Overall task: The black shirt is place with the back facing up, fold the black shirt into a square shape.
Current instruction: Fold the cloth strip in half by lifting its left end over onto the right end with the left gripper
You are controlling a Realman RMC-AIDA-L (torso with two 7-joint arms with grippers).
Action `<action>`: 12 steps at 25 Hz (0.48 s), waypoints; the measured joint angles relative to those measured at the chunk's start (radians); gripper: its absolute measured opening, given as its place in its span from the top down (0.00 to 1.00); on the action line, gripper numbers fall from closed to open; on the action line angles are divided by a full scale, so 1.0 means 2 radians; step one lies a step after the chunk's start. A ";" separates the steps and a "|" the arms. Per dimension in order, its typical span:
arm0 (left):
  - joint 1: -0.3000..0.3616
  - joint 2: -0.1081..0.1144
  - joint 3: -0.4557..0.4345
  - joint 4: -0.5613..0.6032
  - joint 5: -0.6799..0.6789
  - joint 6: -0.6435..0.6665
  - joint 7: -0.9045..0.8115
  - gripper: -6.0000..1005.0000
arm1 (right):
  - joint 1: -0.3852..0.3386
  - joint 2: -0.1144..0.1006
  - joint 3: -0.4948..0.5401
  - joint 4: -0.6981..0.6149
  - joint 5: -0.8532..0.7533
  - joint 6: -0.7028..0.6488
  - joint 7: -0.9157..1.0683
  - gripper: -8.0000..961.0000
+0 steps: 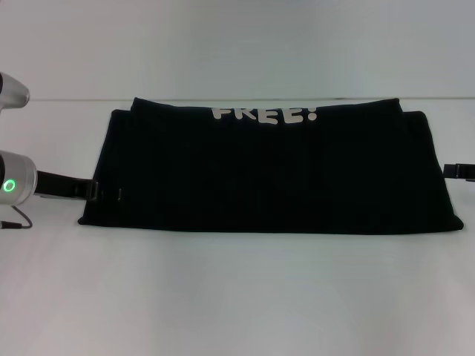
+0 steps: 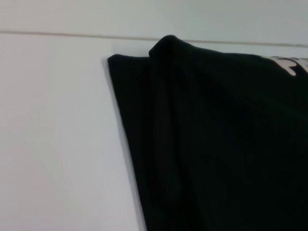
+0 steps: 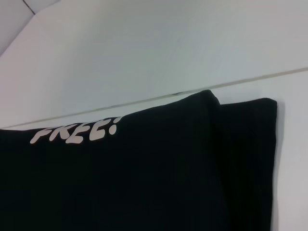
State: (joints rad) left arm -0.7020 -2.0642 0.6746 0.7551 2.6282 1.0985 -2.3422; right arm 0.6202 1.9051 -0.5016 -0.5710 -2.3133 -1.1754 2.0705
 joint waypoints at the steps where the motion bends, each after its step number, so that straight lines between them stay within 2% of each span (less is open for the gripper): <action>1: 0.000 0.000 0.000 0.000 0.001 0.000 0.000 0.15 | 0.000 0.000 0.000 0.000 0.000 0.000 0.000 0.33; 3: 0.001 0.000 0.001 0.001 0.003 0.001 0.000 0.15 | -0.001 0.000 0.000 0.000 0.000 0.001 0.000 0.33; 12: 0.001 0.001 0.002 0.002 0.012 0.007 0.001 0.54 | -0.003 0.000 0.000 0.001 0.000 0.001 0.000 0.33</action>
State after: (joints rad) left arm -0.6991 -2.0631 0.6790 0.7595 2.6513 1.1135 -2.3408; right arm 0.6151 1.9050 -0.5016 -0.5689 -2.3132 -1.1731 2.0709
